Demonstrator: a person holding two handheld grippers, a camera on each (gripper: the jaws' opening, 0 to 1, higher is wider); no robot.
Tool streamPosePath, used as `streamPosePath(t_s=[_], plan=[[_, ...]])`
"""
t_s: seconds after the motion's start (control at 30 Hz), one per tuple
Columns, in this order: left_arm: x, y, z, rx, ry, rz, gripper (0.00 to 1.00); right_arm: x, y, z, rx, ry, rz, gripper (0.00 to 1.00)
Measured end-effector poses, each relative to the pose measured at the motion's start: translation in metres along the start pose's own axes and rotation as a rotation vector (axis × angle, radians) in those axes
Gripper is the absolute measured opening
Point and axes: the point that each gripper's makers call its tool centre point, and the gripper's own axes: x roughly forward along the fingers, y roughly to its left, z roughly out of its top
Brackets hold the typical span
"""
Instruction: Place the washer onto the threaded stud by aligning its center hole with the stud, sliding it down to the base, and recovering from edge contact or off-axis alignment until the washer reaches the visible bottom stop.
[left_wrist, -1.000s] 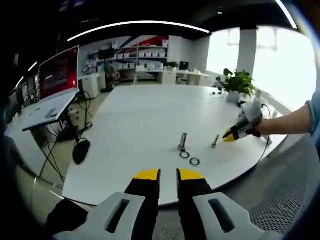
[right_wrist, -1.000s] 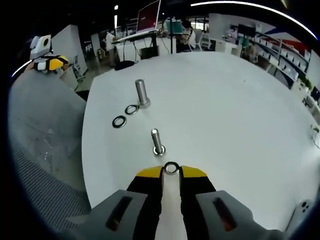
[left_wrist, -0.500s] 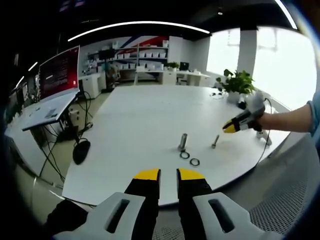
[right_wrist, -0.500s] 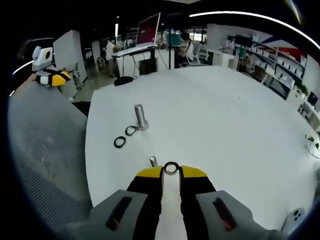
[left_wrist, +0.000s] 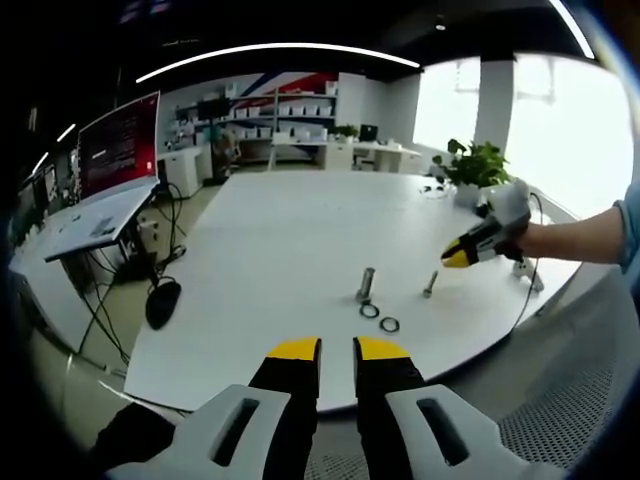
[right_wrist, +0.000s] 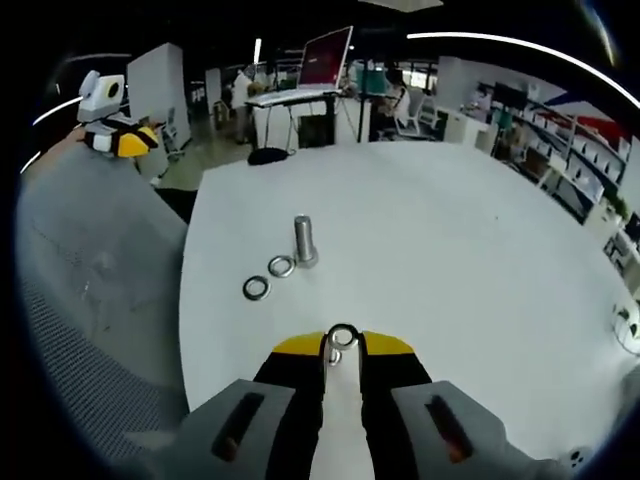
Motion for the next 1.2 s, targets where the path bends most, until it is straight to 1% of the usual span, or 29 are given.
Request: streamPosePath(t_s=[0.03,0.1,0.17,0.27,0.37,0.43,0.6,0.73,0.87,1.2], plan=[[0.000,0.000,0.000,0.000,0.000,0.000,0.10,0.001,0.001,-0.001,-0.009,0.011,0.006,0.14],[0.000,0.000,0.000,0.000,-0.001,0.000,0.10,0.004,0.004,-0.007,-0.027,0.066,0.024,0.14],[0.000,0.000,0.000,0.000,-0.002,-0.001,0.10,0.009,0.004,-0.005,-0.036,0.064,0.029,0.14],[0.000,0.000,0.000,0.001,-0.002,-0.003,0.10,0.012,0.008,-0.006,-0.042,0.090,0.049,0.14],[0.000,0.000,0.000,0.001,-0.003,-0.003,0.10,0.016,0.006,-0.008,-0.077,0.126,0.032,0.14],[0.000,0.000,0.000,0.001,-0.004,-0.003,0.10,0.017,0.005,-0.007,-0.072,0.132,0.037,0.14],[0.000,-0.001,0.001,0.001,-0.007,-0.004,0.10,0.020,0.005,-0.012,-0.079,0.167,0.039,0.13],[0.000,0.000,0.001,0.000,-0.010,-0.005,0.10,0.021,0.003,-0.012,-0.074,0.170,0.040,0.13],[0.000,-0.001,0.001,0.000,-0.011,-0.006,0.10,0.021,0.005,-0.011,-0.081,0.186,0.042,0.13],[0.000,-0.001,0.002,0.000,-0.015,-0.007,0.10,0.026,0.003,-0.007,-0.133,0.235,0.049,0.13]])
